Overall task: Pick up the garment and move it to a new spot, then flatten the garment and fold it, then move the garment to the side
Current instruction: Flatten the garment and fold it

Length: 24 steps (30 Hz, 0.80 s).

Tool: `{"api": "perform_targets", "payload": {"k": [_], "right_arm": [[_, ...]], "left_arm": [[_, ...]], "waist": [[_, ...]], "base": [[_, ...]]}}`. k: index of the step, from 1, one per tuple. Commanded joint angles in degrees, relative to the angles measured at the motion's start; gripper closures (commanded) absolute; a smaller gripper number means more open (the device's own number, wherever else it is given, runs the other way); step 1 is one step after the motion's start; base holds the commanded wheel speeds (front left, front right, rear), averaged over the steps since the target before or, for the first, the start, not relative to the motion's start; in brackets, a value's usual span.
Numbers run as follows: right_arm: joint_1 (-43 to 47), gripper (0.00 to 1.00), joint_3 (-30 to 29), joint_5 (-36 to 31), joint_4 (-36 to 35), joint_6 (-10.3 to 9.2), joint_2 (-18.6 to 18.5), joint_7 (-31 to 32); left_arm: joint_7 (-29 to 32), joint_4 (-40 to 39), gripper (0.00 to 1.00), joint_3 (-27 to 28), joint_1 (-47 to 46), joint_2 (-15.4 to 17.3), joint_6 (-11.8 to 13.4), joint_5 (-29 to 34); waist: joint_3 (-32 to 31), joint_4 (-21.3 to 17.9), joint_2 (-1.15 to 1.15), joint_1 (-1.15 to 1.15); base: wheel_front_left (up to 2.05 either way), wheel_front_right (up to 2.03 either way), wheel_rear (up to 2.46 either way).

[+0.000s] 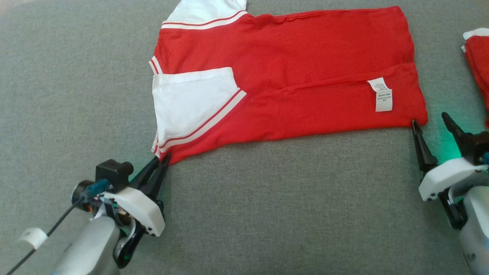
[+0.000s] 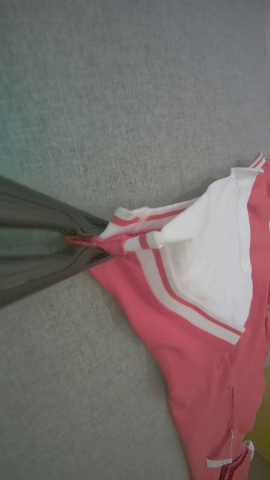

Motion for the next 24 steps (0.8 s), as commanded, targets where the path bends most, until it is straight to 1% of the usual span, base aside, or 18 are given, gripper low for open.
{"api": "perform_targets", "payload": {"k": [1, 4, 5, 6, 7, 8, 11, 14, 16, 19, 21, 24], "right_arm": [[-1.95, 0.0, 1.4, 1.15, 0.17, -0.04, -0.67, 1.03], [-3.98, 0.0, 2.7, 2.25, 2.49, -0.04, -0.56, 2.77], [-4.54, 0.05, 3.47, 2.76, 3.25, -0.04, -0.46, 3.61], [-5.03, 0.27, 4.25, 3.58, 3.9, -0.04, -0.29, 4.5], [-5.44, 0.58, 4.9, 4.63, 4.44, -0.04, -0.14, 5.43], [-5.73, 1.0, 5.6, 5.73, 4.87, -0.04, -0.12, 6.44], [-5.93, 1.0, 7.15, 8.65, 5.19, -0.04, -1.32, 8.24], [-5.32, 1.0, 7.07, 10.78, 4.13, -0.04, -2.99, 8.02], [-4.84, 1.0, 7.14, 11.44, 3.55, -0.04, -3.34, 8.04], [-2.69, 1.0, 8.17, 12.9, 1.64, -0.04, -4.48, 8.25], [0.39, 1.0, 9.45, 14.2, -0.48, -0.04, -5.39, 8.82], [4.02, 1.0, 9.51, 15.34, -2.52, -0.04, -6.65, 9.16]], "left_arm": [[-0.34, -1.43, 1.0, 1.78, -0.45, 2.97, 0.11, -0.17], [-0.48, -2.16, 1.0, 1.75, -0.9, 3.88, 0.11, -0.2], [-0.46, -2.34, 1.0, 1.64, -1.09, 4.05, 0.11, -0.12], [-0.44, -2.5, 1.0, 1.55, -1.29, 4.16, 0.11, -0.1], [-0.43, -2.63, 1.0, 1.49, -1.49, 4.25, 0.11, -0.12], [-0.42, -2.7, 1.0, 1.4, -1.69, 4.36, 0.11, -0.1], [-0.63, -2.89, 1.0, 1.18, -2.29, 4.55, 0.11, 0.03], [-1.39, -3.21, 1.0, 1.25, -1.93, 4.6, 0.17, -0.22], [-1.58, -3.34, 1.0, 1.26, -1.43, 4.72, 0.27, -0.32], [-2.11, -4.09, 1.0, 1.27, 0.86, 5.34, 0.56, -0.71], [-2.24, -5.59, 1.0, 1.16, 4.09, 6.03, 0.85, -1.42], [-2.57, -7.53, 1.0, 1.12, 7.64, 6.48, 1.42, -2.23]], "waist": [[0.14, 0.05, 0.0, 0.0], [0.5, 0.13, 0.0, 0.0], [0.6, 0.2, 0.0, 0.0], [0.67, 0.25, 0.0, 0.0], [0.69, 0.3, 0.0, 0.0], [0.68, 0.36, 0.0, 0.0], [0.31, 0.67, 0.0, 0.0], [-0.8, 0.57, 0.0, 0.0], [-1.29, 0.35, 0.0, 0.0], [-2.88, -0.48, 0.0, 0.0], [-4.67, -1.18, 0.0, 0.0], [-6.28, -1.43, 0.0, 0.0]], "base": [[0.0, 0.0, 0.0], [0.0, 0.0, 0.0], [0.0, 0.0, 0.0], [0.0, 0.0, 0.0], [0.0, 0.0, 0.0], [0.0, 0.0, 0.0], [0.0, 0.0, 0.0], [0.0, 0.0, 0.0], [0.0, 0.0, 0.0], [0.0, 0.0, 0.0], [0.0, 0.0, 0.0], [0.0, 0.0, 0.0]]}}
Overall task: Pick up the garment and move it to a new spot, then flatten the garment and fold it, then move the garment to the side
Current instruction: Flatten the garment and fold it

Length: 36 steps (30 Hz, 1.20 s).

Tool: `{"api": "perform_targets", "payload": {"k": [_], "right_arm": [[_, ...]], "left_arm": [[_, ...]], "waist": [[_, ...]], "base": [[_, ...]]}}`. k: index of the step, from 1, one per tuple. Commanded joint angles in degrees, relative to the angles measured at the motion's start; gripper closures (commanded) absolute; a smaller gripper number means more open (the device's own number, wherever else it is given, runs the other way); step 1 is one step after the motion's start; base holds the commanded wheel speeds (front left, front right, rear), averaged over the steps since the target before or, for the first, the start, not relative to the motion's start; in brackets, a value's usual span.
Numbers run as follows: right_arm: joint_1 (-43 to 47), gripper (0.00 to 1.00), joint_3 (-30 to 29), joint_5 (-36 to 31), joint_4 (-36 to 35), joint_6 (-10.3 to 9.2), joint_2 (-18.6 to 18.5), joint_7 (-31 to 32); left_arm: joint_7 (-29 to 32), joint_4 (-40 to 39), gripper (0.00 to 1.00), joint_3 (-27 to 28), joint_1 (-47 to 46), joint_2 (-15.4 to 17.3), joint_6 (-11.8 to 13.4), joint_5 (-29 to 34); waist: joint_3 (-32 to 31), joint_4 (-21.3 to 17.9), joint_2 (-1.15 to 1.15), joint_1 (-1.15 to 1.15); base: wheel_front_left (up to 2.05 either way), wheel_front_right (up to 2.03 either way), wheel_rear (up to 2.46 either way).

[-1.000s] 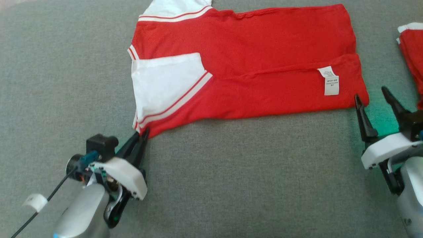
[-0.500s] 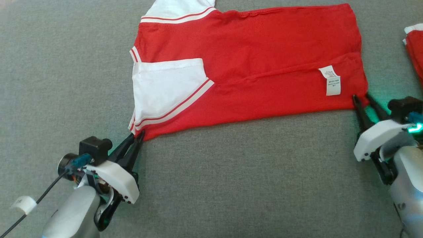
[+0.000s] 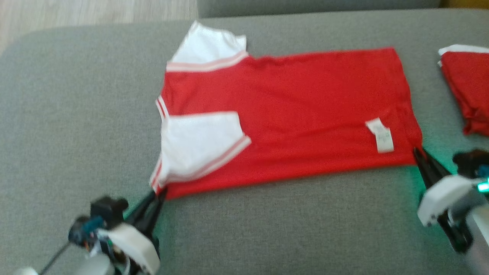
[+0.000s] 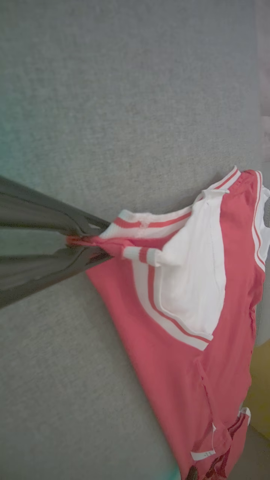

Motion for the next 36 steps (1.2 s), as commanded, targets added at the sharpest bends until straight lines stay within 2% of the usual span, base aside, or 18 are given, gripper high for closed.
{"api": "perform_targets", "payload": {"k": [1, 12, 23, 24, 25, 26, 30, 36], "right_arm": [[1.09, 1.0, -0.08, 0.51, -1.64, -0.04, -2.38, -0.13], [14.25, 1.0, -6.18, 0.85, -9.6, -0.04, -4.82, 1.11], [23.04, 1.0, -12.44, -2.08, -16.85, -0.04, -3.04, 6.69], [23.56, 0.81, -12.91, -2.29, -17.58, -0.04, -2.82, 7.07], [23.98, 0.43, -13.5, -2.57, -18.25, -0.04, -2.58, 7.33], [24.25, 0.0, -14.26, -3.07, -18.83, -0.04, -2.3, 7.37], [24.28, 0.0, -16.81, -5.43, -20.45, -0.04, -0.62, 8.19], [23.29, 0.0, -18.68, -6.65, -24.88, -0.04, 0.65, 7.81]], "left_arm": [[-0.9, -1.76, 1.0, 2.19, -0.54, 2.36, 0.88, -0.26], [-0.66, -7.73, 1.0, 0.46, 7.6, 3.37, 2.82, -0.81], [2.86, -11.02, 1.0, -1.05, 10.7, 4.72, 3.09, -2.14], [3.07, -11.12, 0.9, -1.1, 10.7, 4.8, 3.13, -2.2], [3.29, -11.2, 0.62, -1.12, 10.71, 4.85, 3.23, -2.27], [3.5, -11.3, 0.0, -1.17, 10.62, 4.9, 3.34, -2.26], [4.76, -12.42, 0.0, -0.73, 9.88, 5.6, 4.67, -1.95], [7.09, -17.52, 0.0, 1.6, 5.87, 8.98, 5.67, -1.18]], "waist": [[-1.06, -0.26, 0.0, 0.0], [-4.22, 0.18, 0.0, 0.0], [-5.37, 0.53, 0.0, 0.0], [-5.34, 0.53, 0.0, 0.0], [-5.24, 0.5, 0.0, 0.0], [-5.08, 0.48, 0.0, 0.0], [-4.64, 0.13, 0.0, 0.0], [-2.85, -0.27, 0.0, 0.0]], "base": [[0.0, 0.0, 0.0], [0.0, 0.0, 0.0], [0.0, 0.0, 0.0], [0.0, 0.0, 0.0], [0.0, 0.0, 0.0], [0.0, 0.0, 0.0], [0.0, 0.0, 0.0], [0.0, 0.0, 0.0]]}}
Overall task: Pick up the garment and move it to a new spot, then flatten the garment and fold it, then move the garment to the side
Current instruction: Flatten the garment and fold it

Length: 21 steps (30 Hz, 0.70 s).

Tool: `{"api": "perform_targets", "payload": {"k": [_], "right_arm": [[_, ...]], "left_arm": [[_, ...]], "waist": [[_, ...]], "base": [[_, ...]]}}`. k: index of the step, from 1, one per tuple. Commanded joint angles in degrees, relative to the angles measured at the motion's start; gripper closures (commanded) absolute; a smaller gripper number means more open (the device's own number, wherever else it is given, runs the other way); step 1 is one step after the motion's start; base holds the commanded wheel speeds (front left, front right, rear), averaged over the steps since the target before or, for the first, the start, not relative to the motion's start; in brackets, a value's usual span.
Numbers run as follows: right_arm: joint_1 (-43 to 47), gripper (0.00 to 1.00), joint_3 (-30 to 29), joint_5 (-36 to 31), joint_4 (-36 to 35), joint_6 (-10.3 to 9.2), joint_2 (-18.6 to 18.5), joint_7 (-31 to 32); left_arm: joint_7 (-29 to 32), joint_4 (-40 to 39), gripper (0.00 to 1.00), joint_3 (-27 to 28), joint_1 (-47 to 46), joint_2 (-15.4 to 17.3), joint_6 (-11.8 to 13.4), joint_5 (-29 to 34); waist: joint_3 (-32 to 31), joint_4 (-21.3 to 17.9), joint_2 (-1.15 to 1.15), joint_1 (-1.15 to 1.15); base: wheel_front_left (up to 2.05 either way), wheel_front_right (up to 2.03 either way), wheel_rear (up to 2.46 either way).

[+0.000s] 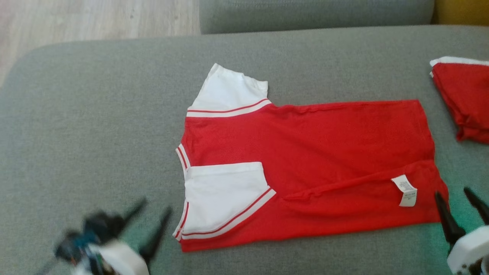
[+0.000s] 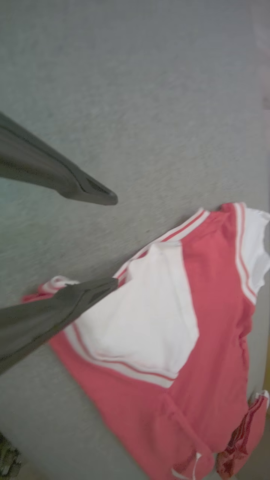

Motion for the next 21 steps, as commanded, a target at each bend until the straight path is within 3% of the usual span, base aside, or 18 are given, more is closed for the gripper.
{"api": "perform_targets", "payload": {"k": [1, 4, 7, 13, 21], "right_arm": [[-1.56, 0.0, 0.03, -0.44, -2.58, -0.04, -1.55, -0.87], [-3.22, 0.0, 0.4, -1.02, -5.42, -0.04, -1.04, -1.59], [-5.24, 0.0, 0.75, -1.46, -7.67, -0.04, -0.23, -2.06], [-10.34, 0.0, 3.86, -2.26, -9.82, -0.04, 1.0, -1.95], [-15.0, 0.0, 6.74, -3.24, -6.66, -0.04, 3.49, -4.13]], "left_arm": [[0.02, -2.56, 0.0, 3.69, -5.5, 2.41, 0.25, 0.56], [2.6, -4.59, 0.0, 5.14, -11.95, 4.41, -0.56, 1.37], [6.94, -5.15, 0.0, 5.26, -21.26, 4.92, -3.13, 0.71], [16.03, 0.35, 0.0, -0.37, -43.06, 6.61, -5.92, 1.44], [26.8, 10.46, 0.0, -11.2, -60.02, 8.52, -6.04, -11.38]], "waist": [[1.07, -0.47, 0.0, 0.0], [3.41, -1.45, 0.0, 0.0], [6.53, -2.39, 0.0, 0.0], [12.51, -6.48, 0.0, 0.0], [16.98, -12.98, 0.0, 0.0]], "base": [[0.0, 0.0, 0.0], [0.0, 0.0, 0.0], [0.0, 0.0, 0.0], [0.0, 0.0, 0.0], [0.0, 0.0, 0.0]]}}
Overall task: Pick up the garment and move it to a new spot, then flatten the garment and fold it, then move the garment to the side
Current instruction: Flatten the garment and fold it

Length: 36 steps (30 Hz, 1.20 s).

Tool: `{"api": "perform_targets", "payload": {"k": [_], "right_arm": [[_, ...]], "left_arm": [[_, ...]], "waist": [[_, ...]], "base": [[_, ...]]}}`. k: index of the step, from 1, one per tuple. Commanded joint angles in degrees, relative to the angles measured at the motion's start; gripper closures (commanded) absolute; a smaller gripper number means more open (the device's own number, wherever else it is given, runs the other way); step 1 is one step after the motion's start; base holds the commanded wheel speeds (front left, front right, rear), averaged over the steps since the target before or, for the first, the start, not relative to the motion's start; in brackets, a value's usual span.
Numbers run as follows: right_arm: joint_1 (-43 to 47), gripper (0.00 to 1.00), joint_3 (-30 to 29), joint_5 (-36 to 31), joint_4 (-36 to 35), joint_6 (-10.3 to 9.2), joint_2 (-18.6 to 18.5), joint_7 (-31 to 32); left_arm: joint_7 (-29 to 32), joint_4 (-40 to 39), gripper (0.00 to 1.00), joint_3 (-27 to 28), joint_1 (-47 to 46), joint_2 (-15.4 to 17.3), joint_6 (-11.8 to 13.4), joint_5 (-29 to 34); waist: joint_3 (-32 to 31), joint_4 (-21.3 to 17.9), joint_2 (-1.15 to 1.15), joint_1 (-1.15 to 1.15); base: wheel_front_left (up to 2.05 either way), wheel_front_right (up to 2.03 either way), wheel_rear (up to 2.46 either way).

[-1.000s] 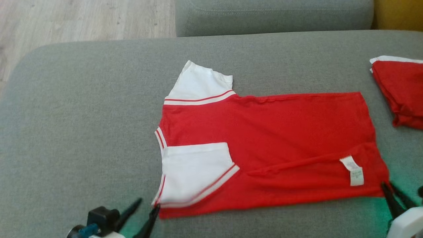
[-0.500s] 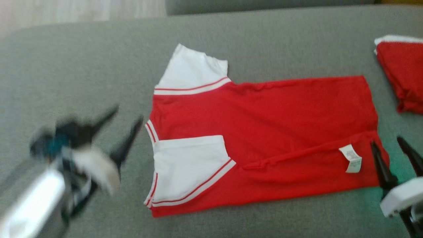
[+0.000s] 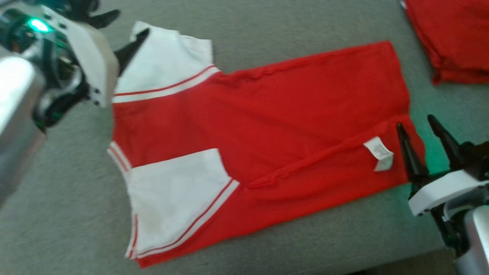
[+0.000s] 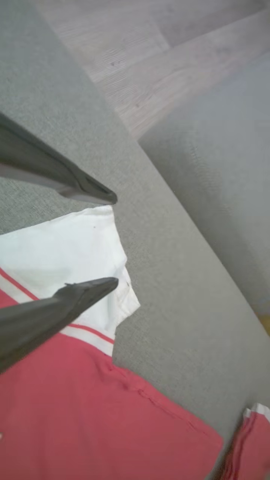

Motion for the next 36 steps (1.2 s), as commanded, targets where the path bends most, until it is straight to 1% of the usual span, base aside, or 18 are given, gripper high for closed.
{"api": "perform_targets", "payload": {"k": [1, 6, 10, 14, 20, 21, 22, 23, 25, 26, 28, 31, 32, 36], "right_arm": [[-0.52, 0.0, 0.92, -0.41, -0.92, -0.04, -0.7, -0.91], [-1.74, 0.0, 2.14, -0.66, 1.24, -0.04, 0.62, -2.51], [-2.38, 0.0, 2.99, -0.46, 3.21, -0.04, 1.04, -3.84], [-2.83, 0.0, 3.36, -0.53, 4.61, -0.04, 1.39, -5.1], [-3.36, 0.0, 3.72, -0.55, 6.29, -0.04, 1.84, -6.29], [-3.51, 0.0, 3.8, -0.52, 6.57, -0.04, 1.87, -6.43], [-3.66, 0.0, 3.85, -0.49, 6.79, -0.04, 1.92, -6.55], [-3.66, 0.0, 3.85, -0.49, 6.79, -0.04, 1.92, -6.55], [-3.95, 0.0, 3.89, -0.44, 7.15, -0.04, 1.94, -6.72], [-4.07, 0.0, 3.8, -0.37, 7.36, -0.04, 1.89, -6.82], [-4.16, 0.0, 3.53, -0.34, 7.79, -0.04, 1.61, -7.04], [-4.53, 0.0, 3.28, -0.03, 8.3, -0.04, 0.96, -7.15], [-5.21, 0.0, 3.19, 0.78, 8.04, -0.04, 0.55, -7.05], [-8.02, 0.0, 3.93, 4.28, 6.32, -0.04, -1.17, -4.89]], "left_arm": [[0.83, 0.15, 0.0, 2.09, -3.79, 3.56, 0.11, -0.84], [3.43, 7.76, 0.0, -0.84, -7.27, 6.02, 0.11, -4.64], [3.51, 12.36, 0.0, -1.6, -8.28, 7.19, 0.11, -7.51], [4.15, 13.89, 0.0, -3.06, -9.19, 8.53, 0.11, -9.52], [5.75, 15.25, 0.0, -6.25, -10.08, 10.38, 0.1, -10.51], [6.08, 15.28, 0.04, -6.67, -10.15, 10.53, 0.1, -10.9], [6.35, 15.24, 0.25, -7.06, -10.23, 10.68, 0.1, -11.3], [6.35, 15.24, 0.25, -7.06, -10.23, 10.68, 0.1, -11.3], [6.65, 14.97, 0.83, -7.85, -10.37, 10.92, 0.1, -12.02], [6.82, 14.69, 1.0, -8.19, -10.35, 10.89, 0.1, -12.69], [6.25, 14.16, 1.0, -8.55, -10.5, 10.77, 0.1, -13.79], [3.79, 13.46, 1.0, -9.51, -11.28, 10.81, 0.1, -13.39], [2.11, 13.24, 1.0, -10.13, -11.75, 10.56, 0.1, -13.29], [-0.97, 12.72, 1.0, -12.19, -12.79, 9.94, 0.1, -12.51]], "waist": [[2.52, -3.2, 0.0, -0.02], [3.9, -7.05, 0.0, -0.02], [4.72, -9.52, 0.0, -0.02], [5.69, -11.05, 0.0, -0.02], [6.17, -11.81, 0.0, -0.02], [6.21, -11.83, 0.0, -0.02], [6.24, -11.81, 0.0, -0.02], [6.24, -11.81, 0.0, -0.02], [6.24, -11.68, 0.0, -0.02], [6.17, -11.52, 0.0, -0.02], [5.96, -11.1, 0.0, -0.02], [5.55, -10.54, 0.0, -0.02], [5.17, -10.02, 0.0, -0.02], [4.32, -8.69, 0.0, -0.02]], "base": [[0.0, 0.0, 0.0], [0.0, 0.0, 0.0], [0.0, 0.0, 0.0], [0.0, 0.0, 0.0], [0.0, 0.0, 0.0], [0.0, 0.0, 0.0], [0.0, 0.0, 0.0], [0.0, 0.0, 0.0], [0.0, 0.0, 0.0], [0.0, 0.0, 0.0], [0.0, 0.0, 0.0], [0.0, 0.0, 0.0], [0.0, 0.0, 0.0], [0.0, 0.0, 0.0]]}}
